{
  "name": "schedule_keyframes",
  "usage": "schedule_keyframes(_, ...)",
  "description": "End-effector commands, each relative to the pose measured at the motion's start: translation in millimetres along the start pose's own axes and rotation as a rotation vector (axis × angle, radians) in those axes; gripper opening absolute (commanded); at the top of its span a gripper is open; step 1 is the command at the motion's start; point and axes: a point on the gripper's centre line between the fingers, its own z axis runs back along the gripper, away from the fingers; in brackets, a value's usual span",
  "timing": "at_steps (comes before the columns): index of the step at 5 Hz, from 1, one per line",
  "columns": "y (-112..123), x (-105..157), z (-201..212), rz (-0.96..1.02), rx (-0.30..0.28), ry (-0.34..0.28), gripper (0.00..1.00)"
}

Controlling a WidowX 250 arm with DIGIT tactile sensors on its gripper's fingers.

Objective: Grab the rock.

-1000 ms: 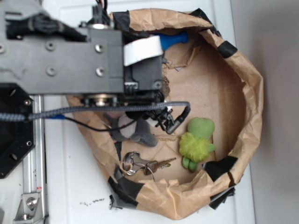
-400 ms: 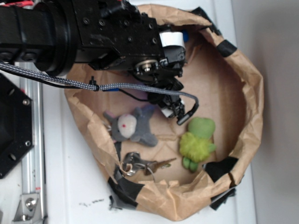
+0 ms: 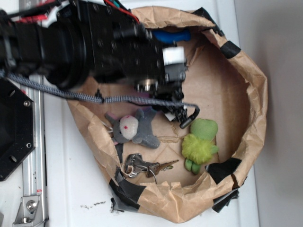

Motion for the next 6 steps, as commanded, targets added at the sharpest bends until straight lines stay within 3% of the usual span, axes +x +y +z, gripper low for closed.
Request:
schedule_keyframes(1, -5.5, -9.3, -9.0, -0.043, 0.013, -0.056, 0.74)
schedule_keyframes(2, -4.8, -11.2, -10.3, -0.037, 0.021, -0.069, 0.00)
schedule_keyframes(4, -8.1, -5.9, 2.7, -0.052, 0.019, -0.068, 0.00)
schedule_keyframes(6, -32.0, -4.4, 104.6, -0.158, -0.226, -0.105, 0.00)
